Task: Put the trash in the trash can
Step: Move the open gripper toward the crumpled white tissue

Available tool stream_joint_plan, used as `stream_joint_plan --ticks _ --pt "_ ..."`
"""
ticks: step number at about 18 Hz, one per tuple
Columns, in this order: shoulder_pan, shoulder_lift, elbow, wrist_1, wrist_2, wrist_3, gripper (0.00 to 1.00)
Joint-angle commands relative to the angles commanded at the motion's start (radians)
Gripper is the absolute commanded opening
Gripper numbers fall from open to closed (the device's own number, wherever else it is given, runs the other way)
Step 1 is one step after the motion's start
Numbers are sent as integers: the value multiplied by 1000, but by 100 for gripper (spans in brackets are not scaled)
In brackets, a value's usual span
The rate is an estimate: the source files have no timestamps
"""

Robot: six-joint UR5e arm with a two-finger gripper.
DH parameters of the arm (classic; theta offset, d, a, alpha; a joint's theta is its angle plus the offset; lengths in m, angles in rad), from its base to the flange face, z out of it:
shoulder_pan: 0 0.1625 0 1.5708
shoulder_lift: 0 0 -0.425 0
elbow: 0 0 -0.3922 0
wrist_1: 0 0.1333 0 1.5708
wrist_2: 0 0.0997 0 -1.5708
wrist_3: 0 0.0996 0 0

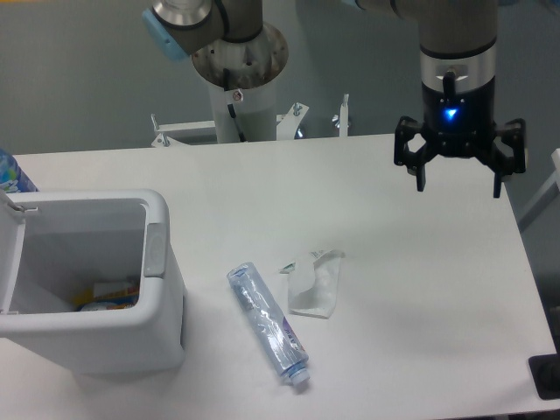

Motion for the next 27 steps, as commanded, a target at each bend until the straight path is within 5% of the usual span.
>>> stream_joint_plan --ticks 10,17,23,27 --pt "-6 5 -3 0 -3 -24 100" --pt "-12 6 -63 5 -6 -61 100" --pt "-15 18 -179 150 -8 -61 100" --pt "-23 8 -202 163 -3 -78 100"
